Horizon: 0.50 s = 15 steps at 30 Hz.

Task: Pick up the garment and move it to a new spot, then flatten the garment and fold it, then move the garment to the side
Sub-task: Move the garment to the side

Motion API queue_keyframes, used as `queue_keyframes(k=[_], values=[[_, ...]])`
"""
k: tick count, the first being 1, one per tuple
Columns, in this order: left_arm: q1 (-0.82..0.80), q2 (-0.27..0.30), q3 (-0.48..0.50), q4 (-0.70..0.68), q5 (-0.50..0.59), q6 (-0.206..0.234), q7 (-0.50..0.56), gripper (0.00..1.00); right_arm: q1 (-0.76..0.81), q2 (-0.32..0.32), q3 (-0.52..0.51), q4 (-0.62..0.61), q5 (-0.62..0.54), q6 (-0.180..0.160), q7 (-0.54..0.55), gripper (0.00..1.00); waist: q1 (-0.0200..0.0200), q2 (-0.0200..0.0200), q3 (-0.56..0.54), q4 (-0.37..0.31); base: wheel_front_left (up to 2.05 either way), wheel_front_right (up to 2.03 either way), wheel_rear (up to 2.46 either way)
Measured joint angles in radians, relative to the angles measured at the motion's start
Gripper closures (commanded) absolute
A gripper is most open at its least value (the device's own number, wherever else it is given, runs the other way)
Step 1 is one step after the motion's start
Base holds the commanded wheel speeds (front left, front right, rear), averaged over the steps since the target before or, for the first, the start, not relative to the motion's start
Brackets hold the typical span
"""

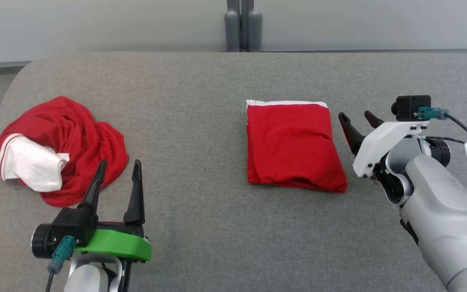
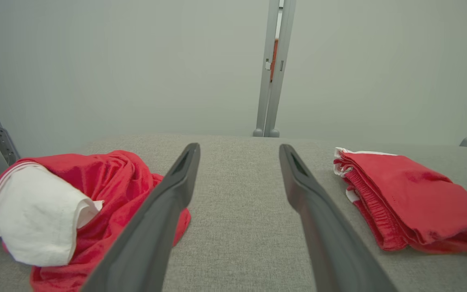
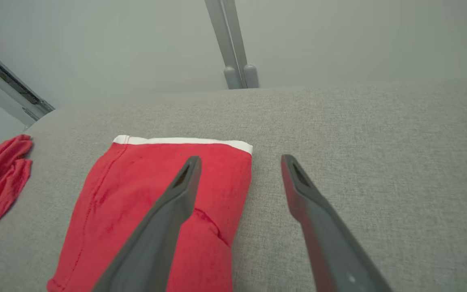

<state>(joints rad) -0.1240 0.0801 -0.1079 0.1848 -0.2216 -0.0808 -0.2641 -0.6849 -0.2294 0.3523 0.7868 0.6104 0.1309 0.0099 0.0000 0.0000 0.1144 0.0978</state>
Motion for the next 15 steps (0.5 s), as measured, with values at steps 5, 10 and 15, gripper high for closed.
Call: queue_keyframes(k=[5, 10, 15], values=[[-0.023, -0.008, -0.008, 0.017, 0.003, -0.005, 0.0, 0.0, -0.059, 0.003, 0.031, 0.145, 0.029, 0.0, 0.1, 0.0, 0.0, 0.0, 0.037, 0.056, 0.0, 0.0, 0.0], [-0.033, -0.014, -0.003, 0.02, 0.005, -0.007, 0.0, 0.0, -0.08, 0.021, 0.026, 0.249, 0.089, 0.0, 0.166, 0.0, 0.0, 0.0, 0.071, 0.103, 0.0, 0.0, 0.0], [-0.04, -0.021, 0.001, 0.022, 0.009, -0.009, 0.0, 0.0, -0.099, 0.027, 0.035, 0.269, 0.137, 0.0, 0.182, 0.0, 0.0, 0.0, 0.1, 0.131, 0.0, 0.0, 0.0]])
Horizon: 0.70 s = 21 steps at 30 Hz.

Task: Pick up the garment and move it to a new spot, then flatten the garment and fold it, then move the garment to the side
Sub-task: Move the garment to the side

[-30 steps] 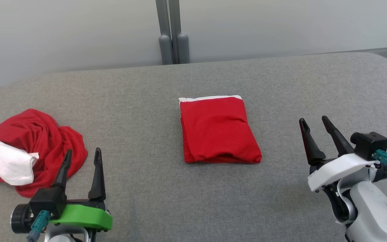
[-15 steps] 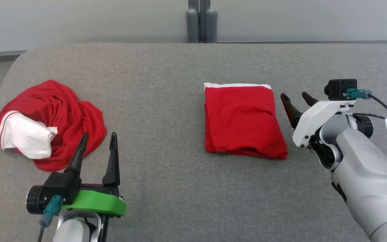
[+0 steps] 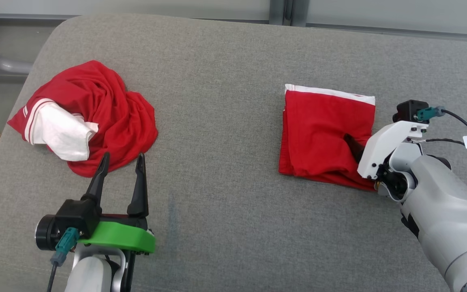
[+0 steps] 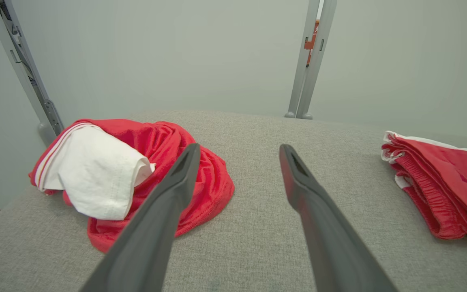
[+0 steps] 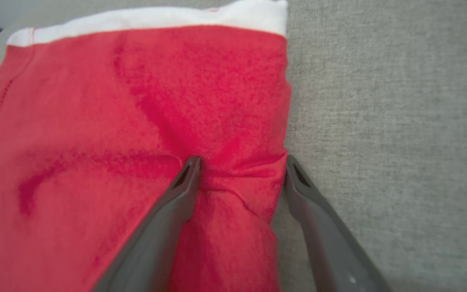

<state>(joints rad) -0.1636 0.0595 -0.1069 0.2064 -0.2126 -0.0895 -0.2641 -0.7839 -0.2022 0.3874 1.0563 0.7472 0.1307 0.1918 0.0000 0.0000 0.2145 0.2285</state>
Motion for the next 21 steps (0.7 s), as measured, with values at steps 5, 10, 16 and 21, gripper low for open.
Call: queue_keyframes(k=[5, 10, 16, 21], values=[[-0.002, -0.003, 0.003, 0.005, 0.005, -0.006, 0.0, 0.0, -0.007, -0.005, 0.028, 0.001, 0.022, 0.0, -0.02, 1.0, 0.0, 0.0, 0.009, 0.0, 0.0, 0.0, 0.0], [-0.002, -0.003, 0.006, 0.006, 0.017, -0.009, 0.0, 0.0, -0.007, 0.0, 0.065, -0.013, 0.04, 0.001, -0.07, 1.0, 0.0, 0.0, -0.004, -0.027, 0.0, 0.0, 0.0], [0.005, 0.001, -0.003, -0.002, 0.03, -0.017, 0.0, 0.0, -0.013, -0.018, 0.118, -0.049, 0.052, 0.001, -0.115, 1.0, 0.0, 0.0, -0.033, -0.089, 0.0, 0.0, 0.0], [0.014, 0.003, -0.035, -0.004, 0.032, -0.026, 0.0, 0.0, -0.014, -0.048, 0.176, -0.087, 0.062, 0.001, -0.134, 1.0, 0.0, 0.0, -0.061, -0.17, 0.0, 0.0, 0.0]])
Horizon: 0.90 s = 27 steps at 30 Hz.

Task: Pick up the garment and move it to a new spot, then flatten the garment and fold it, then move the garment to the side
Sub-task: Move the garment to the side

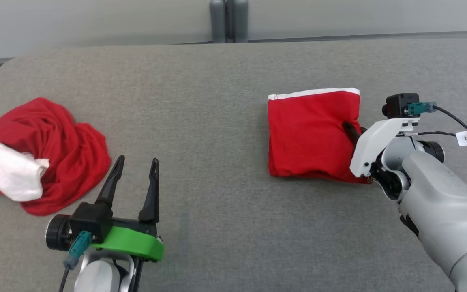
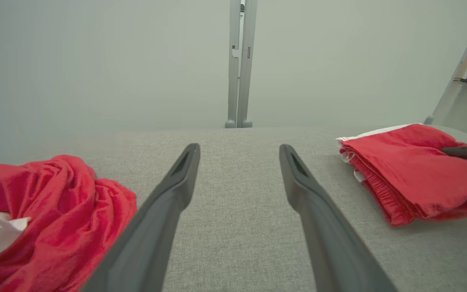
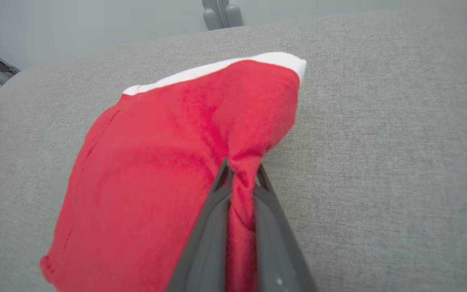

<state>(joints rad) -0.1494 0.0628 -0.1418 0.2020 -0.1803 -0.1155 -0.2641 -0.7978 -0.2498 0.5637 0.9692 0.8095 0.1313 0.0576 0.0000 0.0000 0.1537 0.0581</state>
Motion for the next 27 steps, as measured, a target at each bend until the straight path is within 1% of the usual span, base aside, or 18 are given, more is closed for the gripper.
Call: queue_keyframes(k=[6, 11, 18, 22, 27], values=[[-0.003, 0.001, -0.066, 0.02, -0.002, -0.008, 0.0, 0.0, 0.016, -0.03, 0.043, -0.023, 0.026, 0.0, -0.035, 1.0, 0.0, 0.0, -0.023, -0.114, 0.0, 0.0, 0.0], [-0.018, 0.011, -0.111, 0.03, -0.006, -0.011, 0.0, 0.0, 0.023, -0.033, 0.078, -0.04, 0.053, 0.0, -0.062, 1.0, 0.0, 0.0, -0.034, -0.213, 0.0, 0.0, 0.0], [-0.043, 0.021, -0.157, 0.047, -0.014, -0.012, 0.0, 0.0, 0.03, -0.046, 0.115, -0.055, 0.09, 0.0, -0.114, 1.0, 0.0, 0.0, -0.036, -0.332, 0.0, 0.0, 0.0], [-0.064, 0.028, -0.174, 0.05, -0.019, -0.012, 0.003, 0.0, 0.026, -0.064, 0.137, -0.071, 0.1, 0.0, -0.175, 1.0, 0.0, 0.0, -0.02, -0.375, 0.0, 0.0, 0.0], [-0.098, 0.046, -0.192, 0.042, -0.018, -0.012, 0.026, 0.0, -0.018, -0.1, 0.17, -0.095, 0.114, 0.0, -0.239, 1.0, 0.0, 0.0, 0.024, -0.392, 0.0, 0.0, 0.0]])
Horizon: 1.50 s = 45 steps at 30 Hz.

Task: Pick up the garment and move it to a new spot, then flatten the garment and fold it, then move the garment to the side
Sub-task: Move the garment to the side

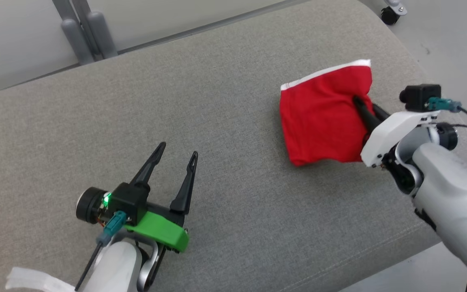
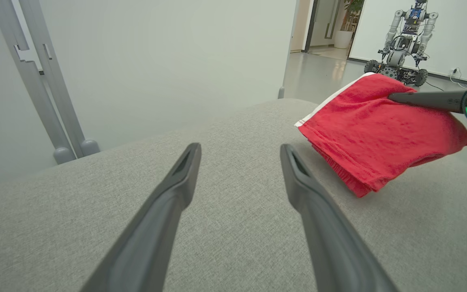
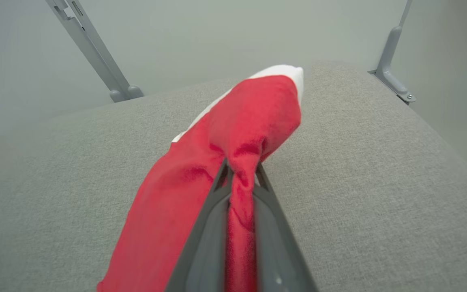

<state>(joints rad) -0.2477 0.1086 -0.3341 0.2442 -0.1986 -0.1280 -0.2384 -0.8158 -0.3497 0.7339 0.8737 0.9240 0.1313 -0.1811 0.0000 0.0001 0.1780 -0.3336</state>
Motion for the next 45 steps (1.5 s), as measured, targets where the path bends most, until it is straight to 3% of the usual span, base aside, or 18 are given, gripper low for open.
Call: queue_keyframes(k=[7, 15, 25, 31, 37, 45], values=[[-0.072, 0.016, -0.024, -0.033, 0.006, -0.001, 0.026, 0.0, -0.126, -0.129, 0.068, -0.012, -0.005, 0.0, -0.042, 1.0, 0.0, 0.0, 0.096, 0.014, 0.0, 0.0, 0.0], [-0.124, 0.029, -0.034, -0.042, 0.007, -0.001, 0.026, 0.0, -0.26, -0.275, 0.182, -0.03, -0.025, 0.0, -0.052, 1.0, 0.0002, 0.0, 0.242, 0.081, 0.0, 0.0, 0.0], [-0.133, 0.033, -0.035, -0.021, 0.006, 0.002, 0.008, 0.0, -0.405, -0.343, 0.252, -0.207, 0.03, 0.0, -0.077, 1.0, 0.0003, 0.0, 0.338, 0.172, 0.0, 0.0, 0.0], [-0.133, 0.035, -0.042, -0.023, 0.004, 0.007, 0.005, 0.0, -0.409, -0.423, 0.273, -0.31, 0.126, 0.0, -0.08, 1.0, 0.0002, 0.0, 0.356, 0.182, 0.0, 0.0, 0.0], [-0.132, 0.046, -0.041, -0.028, 0.0, 0.014, 0.005, 0.0, -0.37, -0.508, 0.141, -0.457, 0.245, -0.001, -0.082, 1.0, 0.0001, 0.0, 0.367, 0.172, 0.0, 0.0, 0.0], [-0.135, 0.058, -0.048, -0.046, -0.002, 0.015, 0.017, 0.0, -0.296, -0.559, 0.278, -0.431, 0.282, 0.0, -0.056, 1.0, 0.0, 0.0, 0.387, 0.16, 0.0, 0.0, 0.0]])
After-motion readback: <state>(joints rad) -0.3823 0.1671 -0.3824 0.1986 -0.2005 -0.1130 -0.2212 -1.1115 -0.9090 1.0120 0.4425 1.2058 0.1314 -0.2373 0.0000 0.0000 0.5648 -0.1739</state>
